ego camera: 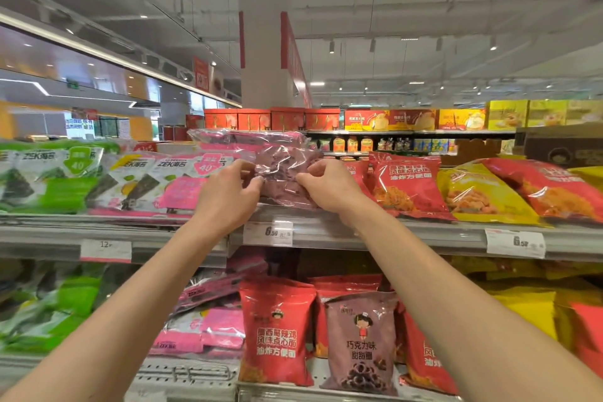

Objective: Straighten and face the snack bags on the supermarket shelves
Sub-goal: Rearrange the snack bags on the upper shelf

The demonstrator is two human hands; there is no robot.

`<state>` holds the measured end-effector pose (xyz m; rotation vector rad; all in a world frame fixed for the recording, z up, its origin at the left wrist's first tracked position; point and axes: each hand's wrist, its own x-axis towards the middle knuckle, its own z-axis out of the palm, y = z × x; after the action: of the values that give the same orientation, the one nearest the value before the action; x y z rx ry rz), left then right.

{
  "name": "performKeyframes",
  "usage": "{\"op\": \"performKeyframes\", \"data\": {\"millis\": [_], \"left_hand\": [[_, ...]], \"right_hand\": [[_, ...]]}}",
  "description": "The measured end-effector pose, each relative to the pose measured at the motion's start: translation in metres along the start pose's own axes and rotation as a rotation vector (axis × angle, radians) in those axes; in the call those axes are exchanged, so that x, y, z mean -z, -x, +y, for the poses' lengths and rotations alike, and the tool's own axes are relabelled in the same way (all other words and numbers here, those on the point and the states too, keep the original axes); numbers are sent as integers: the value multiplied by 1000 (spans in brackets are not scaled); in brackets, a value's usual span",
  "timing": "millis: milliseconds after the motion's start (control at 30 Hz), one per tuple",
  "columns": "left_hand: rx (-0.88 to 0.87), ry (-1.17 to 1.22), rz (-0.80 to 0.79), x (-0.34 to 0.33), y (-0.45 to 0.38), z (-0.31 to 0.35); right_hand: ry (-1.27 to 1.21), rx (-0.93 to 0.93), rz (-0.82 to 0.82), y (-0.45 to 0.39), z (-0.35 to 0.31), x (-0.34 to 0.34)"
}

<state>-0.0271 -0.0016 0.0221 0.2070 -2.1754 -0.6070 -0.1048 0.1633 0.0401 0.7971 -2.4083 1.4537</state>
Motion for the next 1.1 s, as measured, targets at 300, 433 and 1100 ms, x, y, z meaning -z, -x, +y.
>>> {"op": "performKeyframes", "data": {"millis": [300,433,1100], "left_hand": [[-7,362,109,7,6,1],[-10,460,134,10,17,2],[14,811,-178,-71,168,50]], "right_hand": [[-432,60,70,3,1,2],[-492,54,48,5,-3,2],[-611,-25,172,162,124,94]]}}
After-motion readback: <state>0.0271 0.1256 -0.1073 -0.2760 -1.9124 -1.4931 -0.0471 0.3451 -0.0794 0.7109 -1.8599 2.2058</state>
